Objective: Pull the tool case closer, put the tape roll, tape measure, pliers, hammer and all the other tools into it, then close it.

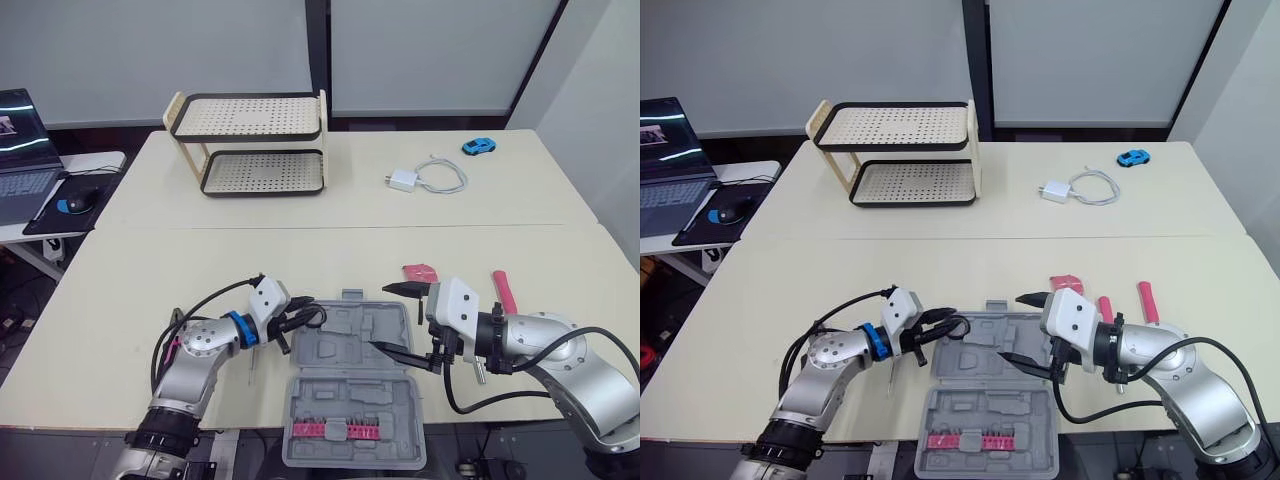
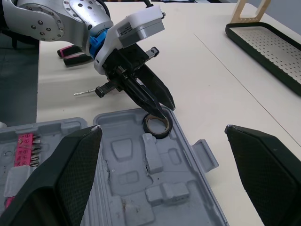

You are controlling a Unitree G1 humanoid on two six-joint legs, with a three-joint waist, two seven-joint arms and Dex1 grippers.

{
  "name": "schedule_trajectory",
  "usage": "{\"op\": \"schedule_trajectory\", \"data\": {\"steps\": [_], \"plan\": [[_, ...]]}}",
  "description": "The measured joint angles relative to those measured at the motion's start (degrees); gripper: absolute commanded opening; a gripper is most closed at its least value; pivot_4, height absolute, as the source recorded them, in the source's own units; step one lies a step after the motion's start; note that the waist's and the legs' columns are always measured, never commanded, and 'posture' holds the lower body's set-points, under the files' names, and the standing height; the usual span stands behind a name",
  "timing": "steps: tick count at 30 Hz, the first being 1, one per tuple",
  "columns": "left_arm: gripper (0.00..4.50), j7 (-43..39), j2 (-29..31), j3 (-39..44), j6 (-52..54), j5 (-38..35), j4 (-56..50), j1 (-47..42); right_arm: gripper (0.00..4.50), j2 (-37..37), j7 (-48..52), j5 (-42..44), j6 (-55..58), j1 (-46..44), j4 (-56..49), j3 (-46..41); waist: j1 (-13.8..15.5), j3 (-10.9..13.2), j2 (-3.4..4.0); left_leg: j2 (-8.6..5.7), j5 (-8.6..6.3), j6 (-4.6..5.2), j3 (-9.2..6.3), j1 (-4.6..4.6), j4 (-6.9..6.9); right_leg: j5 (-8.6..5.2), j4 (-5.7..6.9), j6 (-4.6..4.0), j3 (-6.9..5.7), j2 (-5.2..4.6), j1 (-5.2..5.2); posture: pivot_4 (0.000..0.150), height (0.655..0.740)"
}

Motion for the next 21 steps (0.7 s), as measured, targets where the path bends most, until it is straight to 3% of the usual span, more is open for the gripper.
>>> {"op": "schedule_trajectory", "data": {"steps": [21], "plan": [[1.09, 2.3, -1.9, -4.2, -4.5, 5.9, 7.3, -2.2, 4.50, -0.5, -0.2, 0.0, 0.1, 0.7, 0.0, -0.5, 0.1, -0.1, 0.03, -0.01, 0.00, 0.01, 0.00, 0.07, -0.01, 0.00, 0.00, 0.00, 0.00, 0.00, 0.05, 0.150, 0.7400]]}}
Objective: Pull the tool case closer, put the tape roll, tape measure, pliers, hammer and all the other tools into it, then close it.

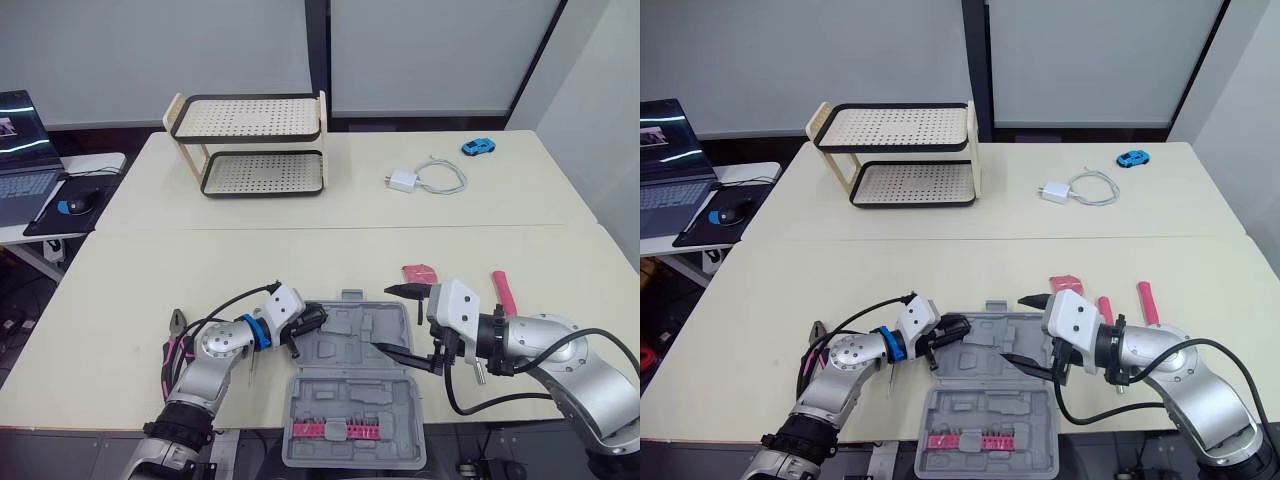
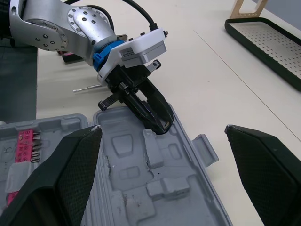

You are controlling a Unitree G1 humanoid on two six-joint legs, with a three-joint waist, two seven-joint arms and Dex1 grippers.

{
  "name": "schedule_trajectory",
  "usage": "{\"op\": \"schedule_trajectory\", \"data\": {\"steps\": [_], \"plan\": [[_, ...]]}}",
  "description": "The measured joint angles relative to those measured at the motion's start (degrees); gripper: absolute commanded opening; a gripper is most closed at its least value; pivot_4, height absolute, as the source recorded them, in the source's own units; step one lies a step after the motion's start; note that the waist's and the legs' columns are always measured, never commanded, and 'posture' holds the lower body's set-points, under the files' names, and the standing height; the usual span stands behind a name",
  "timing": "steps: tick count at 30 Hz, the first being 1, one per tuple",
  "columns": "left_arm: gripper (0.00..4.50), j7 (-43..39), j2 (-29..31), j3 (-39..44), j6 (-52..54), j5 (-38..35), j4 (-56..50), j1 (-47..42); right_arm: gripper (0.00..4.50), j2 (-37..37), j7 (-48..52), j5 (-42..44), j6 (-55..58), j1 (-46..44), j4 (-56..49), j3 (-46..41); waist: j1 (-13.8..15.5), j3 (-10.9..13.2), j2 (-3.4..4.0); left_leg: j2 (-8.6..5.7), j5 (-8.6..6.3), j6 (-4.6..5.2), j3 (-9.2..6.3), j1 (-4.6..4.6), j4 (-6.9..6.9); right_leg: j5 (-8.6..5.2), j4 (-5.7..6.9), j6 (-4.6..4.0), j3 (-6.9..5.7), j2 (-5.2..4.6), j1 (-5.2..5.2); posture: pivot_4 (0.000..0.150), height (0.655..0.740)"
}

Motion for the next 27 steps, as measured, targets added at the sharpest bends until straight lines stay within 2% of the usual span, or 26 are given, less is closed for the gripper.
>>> {"op": "schedule_trajectory", "data": {"steps": [11, 18, 21, 27], "plan": [[1.09, -0.1, 0.4, 0.1, 0.1, 0.1, -0.8, 0.4, 4.50, 0.1, -0.3, 0.0, 0.0, -0.2, 0.0, -0.3, 0.0, 0.0, 0.01, 0.01, 0.00, 0.00, 0.00, 0.02, -0.01, 0.00, 0.00, 0.00, 0.00, 0.00, 0.00, 0.150, 0.7400], [1.09, -1.8, 3.2, 4.1, 4.8, -5.6, -9.4, 3.6, 4.50, 0.0, 0.3, 0.5, -0.3, 0.1, 1.2, -2.5, -0.1, 0.0, -0.01, 0.03, 0.00, 0.01, -0.01, -0.04, -0.02, 0.00, -0.02, 0.00, 0.00, 0.00, -0.03, 0.150, 0.7400], [1.64, -3.6, 7.9, 8.3, 8.8, -9.9, -15.0, 4.1, 4.50, -1.9, 1.9, 1.6, -1.5, 1.4, 3.8, -7.1, 0.0, 0.0, 0.01, 0.03, -0.01, 0.01, 0.00, -0.03, -0.03, 0.00, -0.05, 0.00, 0.00, 0.00, -0.02, 0.150, 0.7400], [3.48, -6.7, 18.3, 18.2, 15.3, -15.6, -18.3, 6.9, 4.50, -6.1, 7.0, 2.8, -6.2, 6.0, 11.5, -17.8, -0.1, 0.1, 0.05, 0.03, -0.02, 0.03, 0.04, -0.02, -0.09, 0.00, -0.13, 0.00, 0.01, 0.01, -0.01, 0.150, 0.7400]]}}
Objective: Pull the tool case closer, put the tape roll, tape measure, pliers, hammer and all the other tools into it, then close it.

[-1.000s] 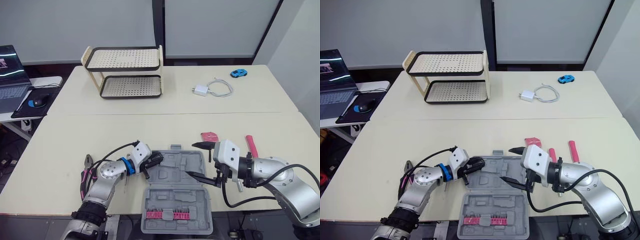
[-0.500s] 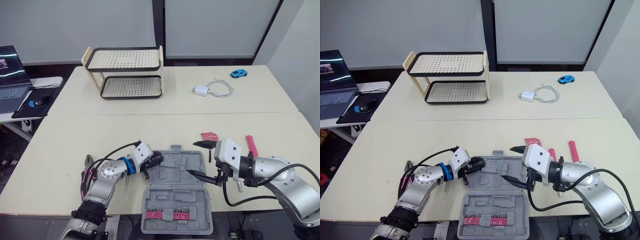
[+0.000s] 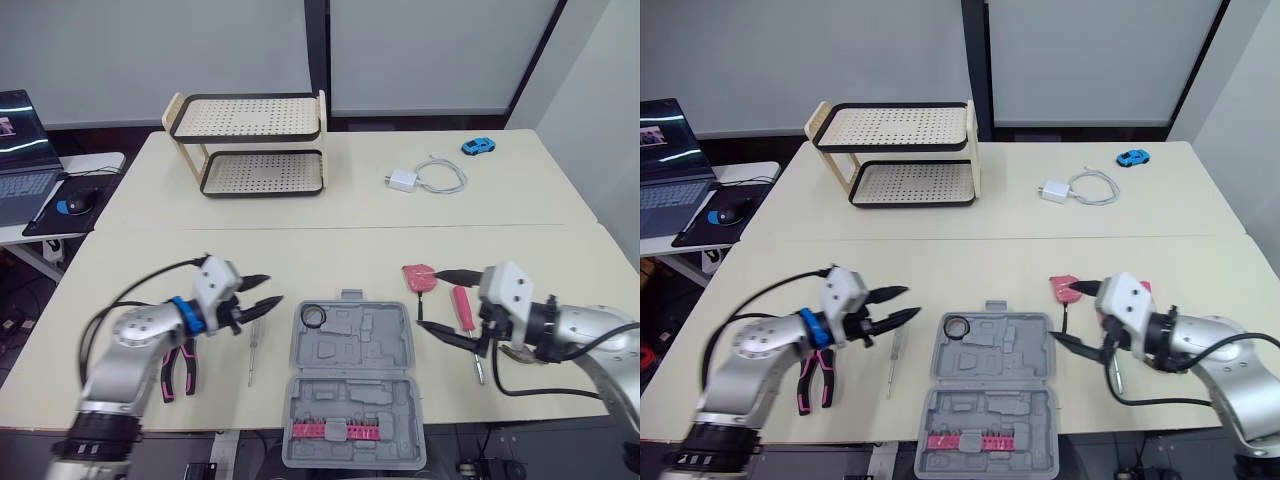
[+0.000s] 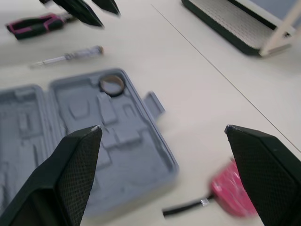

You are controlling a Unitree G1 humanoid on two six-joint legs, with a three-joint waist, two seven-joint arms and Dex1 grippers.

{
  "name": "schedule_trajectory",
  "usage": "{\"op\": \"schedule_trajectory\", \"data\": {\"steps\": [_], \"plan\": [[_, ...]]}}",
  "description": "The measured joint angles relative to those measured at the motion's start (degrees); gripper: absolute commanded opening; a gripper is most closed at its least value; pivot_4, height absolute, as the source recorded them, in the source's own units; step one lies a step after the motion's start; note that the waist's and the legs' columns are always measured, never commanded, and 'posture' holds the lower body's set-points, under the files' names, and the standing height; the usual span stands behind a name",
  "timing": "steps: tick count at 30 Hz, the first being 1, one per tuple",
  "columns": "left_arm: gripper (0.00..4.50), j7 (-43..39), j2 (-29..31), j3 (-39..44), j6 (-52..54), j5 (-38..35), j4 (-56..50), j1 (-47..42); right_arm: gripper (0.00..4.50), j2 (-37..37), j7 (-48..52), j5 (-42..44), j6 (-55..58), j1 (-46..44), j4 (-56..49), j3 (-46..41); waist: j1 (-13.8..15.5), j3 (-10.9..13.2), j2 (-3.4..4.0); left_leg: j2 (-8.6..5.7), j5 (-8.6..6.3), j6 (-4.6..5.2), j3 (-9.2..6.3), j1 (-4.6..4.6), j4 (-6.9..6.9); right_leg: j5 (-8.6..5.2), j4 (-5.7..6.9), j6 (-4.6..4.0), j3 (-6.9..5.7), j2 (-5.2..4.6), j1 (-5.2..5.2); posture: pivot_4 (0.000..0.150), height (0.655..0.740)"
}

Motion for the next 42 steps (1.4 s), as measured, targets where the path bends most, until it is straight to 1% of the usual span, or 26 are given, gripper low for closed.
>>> {"op": "schedule_trajectory", "data": {"steps": [3, 5, 8, 11, 13, 16, 18, 20, 23, 26, 29, 33, 39, 42], "plan": [[4.45, -1.0, 4.4, 7.2, 1.9, -2.2, 0.8, 3.9, 4.50, -1.9, 2.5, 0.1, -3.4, 3.2, 5.6, -7.4, 0.0, 0.0, 0.02, 0.01, 0.00, 0.01, 0.01, 0.00, -0.04, 0.00, -0.04, 0.00, 0.00, 0.00, 0.00, 0.150, 0.7400], [4.48, -0.8, 6.7, 12.5, 1.9, -2.9, 4.2, 6.2, 4.50, -2.6, 3.7, 0.1, -5.4, 5.1, 10.1, -12.5, 0.0, 0.0, 0.02, 0.03, -0.01, 0.01, 0.03, 0.02, -0.07, 0.00, -0.05, 0.00, 0.01, 0.00, 0.01, 0.150, 0.7400], [4.48, 0.2, 8.2, 20.0, 1.0, -2.9, 11.0, 9.8, 4.50, -3.5, 4.7, -0.7, -9.5, 6.5, 17.6, -17.5, -0.1, 0.0, 0.05, 0.03, -0.01, 0.02, 0.10, 0.05, -0.08, 0.00, -0.06, 0.00, 0.04, 0.01, 0.02, 0.150, 0.7400], [4.48, -0.3, 8.5, 24.6, -1.0, -2.9, 17.0, 14.9, 4.50, -3.6, 5.2, -1.5, -13.7, 7.5, 25.1, -20.7, -0.2, 0.0, 0.06, 0.04, -0.02, 0.02, 0.13, 0.05, -0.10, -0.01, -0.09, -0.01, 0.07, 0.00, 0.03, 0.150, 0.7400], [4.48, -2.0, 8.7, 25.9, -1.7, -3.0, 20.4, 16.8, 4.50, -3.7, 7.1, -1.2, -14.8, 8.8, 28.2, -21.7, -0.2, 0.0, 0.05, 0.08, -0.02, 0.02, 0.14, 0.04, -0.10, -0.01, -0.10, -0.01, 0.04, 0.00, 0.04, 0.150, 0.7400], [4.48, -5.3, 11.0, 26.8, -1.4, -3.3, 25.3, 17.5, 4.50, -4.5, 11.2, 0.1, -14.4, 11.0, 30.9, -21.8, 0.2, 0.1, 0.05, 0.13, -0.02, 0.02, 0.12, 0.03, -0.08, -0.01, -0.11, -0.01, -0.06, 0.00, 0.10, 0.150, 0.7400], [4.48, -9.4, 14.9, 26.9, 1.3, -4.0, 28.6, 17.9, 4.50, -7.9, 15.6, 1.1, -12.5, 13.7, 32.2, -21.8, 0.3, 0.1, 0.09, 0.13, -0.02, 0.02, 0.13, 0.04, -0.10, -0.01, -0.11, -0.02, -0.07, 0.01, 0.12, 0.150, 0.7400], [4.48, -14.2, 19.3, 26.9, 5.6, -5.1, 32.1, 17.9, 4.50, -11.0, 19.1, 1.6, -11.0, 14.6, 34.4, -21.9, 0.0, 0.1, 0.09, 0.15, -0.02, 0.03, 0.15, 0.06, -0.10, -0.01, -0.10, -0.02, -0.07, 0.06, 0.12, 0.150, 0.7400], [4.48, -20.7, 24.2, 26.8, 10.6, -6.1, 35.9, 16.6, 4.50, -14.7, 22.1, 2.6, -7.3, 11.7, 38.4, -22.1, -0.4, 0.2, 0.24, 0.24, -0.02, 0.03, 0.26, 0.14, -0.15, -0.01, -0.07, -0.02, -0.04, 0.11, 0.11, 0.150, 0.7400], [4.48, -23.5, 27.1, 26.7, 12.1, -6.1, 38.7, 15.0, 4.50, -17.6, 23.9, 4.1, -3.0, 9.6, 40.0, -22.2, -0.4, 0.2, 0.31, 0.38, -0.02, 0.02, 0.29, 0.14, -0.16, -0.02, -0.06, -0.04, -0.05, 0.23, 0.05, 0.150, 0.7400], [4.48, -25.6, 29.6, 26.5, 13.3, -6.0, 39.6, 12.3, 4.50, -20.7, 25.1, 6.7, 4.1, 6.1, 40.0, -22.2, -0.4, 0.2, 0.35, 0.49, -0.03, 0.01, 0.32, 0.13, -0.17, -0.02, -0.07, -0.05, -0.05, 0.30, 0.03, 0.150, 0.7400], [4.48, -25.4, 29.3, 25.1, 13.7, -5.9, 39.4, 10.4, 4.50, -20.7, 25.3, 6.7, 5.8, 4.2, 40.0, -20.9, -0.4, 0.2, 0.35, 0.50, -0.05, -0.02, 0.33, 0.08, -0.17, -0.02, -0.08, -0.05, -0.04, 0.29, -0.01, 0.150, 0.7400], [4.48, -24.2, 28.4, 24.6, 14.7, -5.9, 37.0, 10.4, 4.50, -19.8, 23.6, 6.2, 6.1, 2.3, 39.7, -20.3, -0.4, 0.2, 0.36, 0.52, -0.05, -0.03, 0.36, 0.06, -0.17, -0.02, -0.06, -0.05, 0.00, 0.28, -0.04, 0.150, 0.7400], [4.48, -22.9, 26.2, 24.7, 14.7, -6.4, 33.2, 10.3, 4.50, -18.6, 22.5, 6.2, 6.1, 2.0, 38.4, -20.1, -0.4, 0.2, 0.37, 0.52, -0.05, -0.03, 0.36, 0.06, -0.16, -0.02, -0.07, -0.06, 0.01, 0.27, -0.03, 0.150, 0.7400]]}}
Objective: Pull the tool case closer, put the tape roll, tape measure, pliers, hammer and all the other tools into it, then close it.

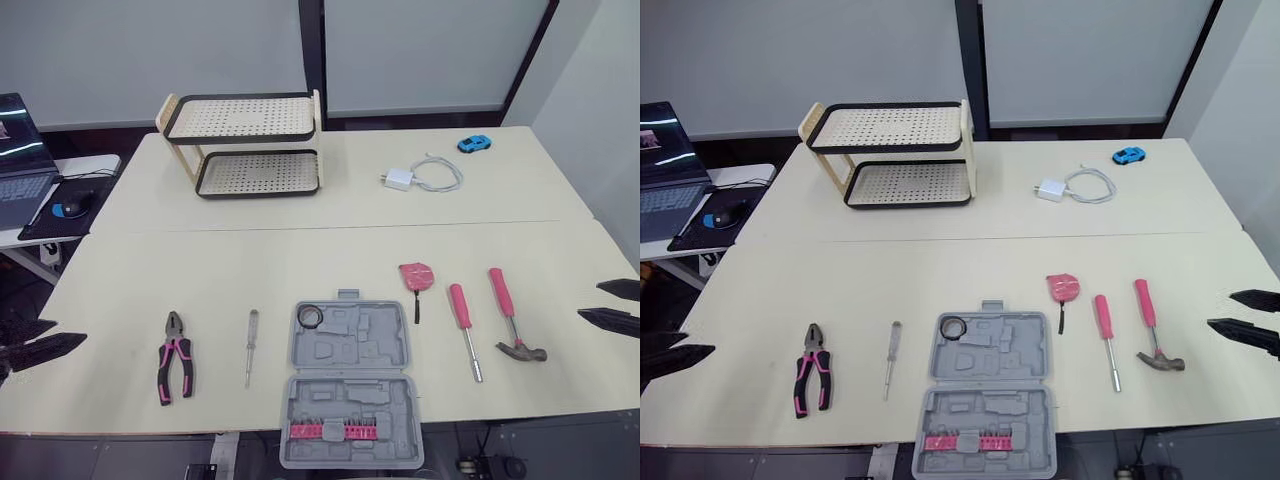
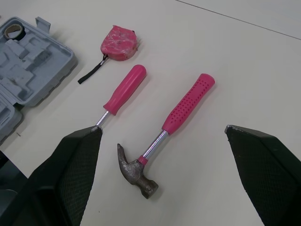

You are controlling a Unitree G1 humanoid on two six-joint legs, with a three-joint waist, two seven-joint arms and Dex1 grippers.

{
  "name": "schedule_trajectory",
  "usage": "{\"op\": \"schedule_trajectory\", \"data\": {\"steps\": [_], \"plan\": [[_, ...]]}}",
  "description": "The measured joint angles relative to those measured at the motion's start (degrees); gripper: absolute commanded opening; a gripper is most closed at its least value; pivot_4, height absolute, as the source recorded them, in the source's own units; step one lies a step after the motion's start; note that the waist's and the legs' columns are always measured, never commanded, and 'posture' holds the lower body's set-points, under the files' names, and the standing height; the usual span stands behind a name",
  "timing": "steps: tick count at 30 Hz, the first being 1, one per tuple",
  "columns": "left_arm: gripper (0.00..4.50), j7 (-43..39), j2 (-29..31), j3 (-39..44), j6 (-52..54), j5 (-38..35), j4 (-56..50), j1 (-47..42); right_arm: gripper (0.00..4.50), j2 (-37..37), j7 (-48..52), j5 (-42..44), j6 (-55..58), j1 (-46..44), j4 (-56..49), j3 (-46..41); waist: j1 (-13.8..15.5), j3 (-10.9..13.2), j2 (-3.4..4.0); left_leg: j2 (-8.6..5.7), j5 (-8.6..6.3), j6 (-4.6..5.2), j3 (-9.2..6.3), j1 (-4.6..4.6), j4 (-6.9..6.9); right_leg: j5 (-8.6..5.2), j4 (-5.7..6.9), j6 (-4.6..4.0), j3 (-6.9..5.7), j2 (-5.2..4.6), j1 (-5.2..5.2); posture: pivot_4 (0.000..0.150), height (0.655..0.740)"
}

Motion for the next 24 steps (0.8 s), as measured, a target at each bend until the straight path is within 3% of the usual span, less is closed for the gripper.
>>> {"op": "schedule_trajectory", "data": {"steps": [9, 17, 24], "plan": [[4.48, 6.5, -8.1, -2.3, 6.7, -5.8, -25.5, -3.2, 4.50, 6.3, -6.7, -0.2, 1.5, 4.6, -17.3, 4.6, 0.4, 0.0, 0.00, -0.03, 0.00, -0.02, -0.03, -0.08, 0.09, 0.01, 0.01, -0.01, 0.02, -0.06, 0.02, 0.150, 0.7400], [4.48, 13.9, -15.9, -16.3, 12.5, -10.7, -48.1, -12.1, 4.50, 16.6, -21.8, 1.9, 9.8, 2.8, -33.3, 10.2, 0.4, 0.0, -0.04, -0.03, 0.02, -0.04, -0.05, -0.08, 0.13, 0.03, 0.03, -0.03, 0.03, -0.01, 0.02, 0.150, 0.7400], [4.48, 17.2, -24.8, -30.0, 4.7, -5.8, -53.3, -19.9, 4.50, 27.7, -38.0, -3.4, 11.3, 0.2, -37.2, 18.4, 0.4, 0.0, -0.04, -0.06, 0.05, -0.10, -0.06, -0.08, 0.13, 0.03, 0.03, -0.04, 0.05, 0.03, 0.02, 0.150, 0.7400]]}}
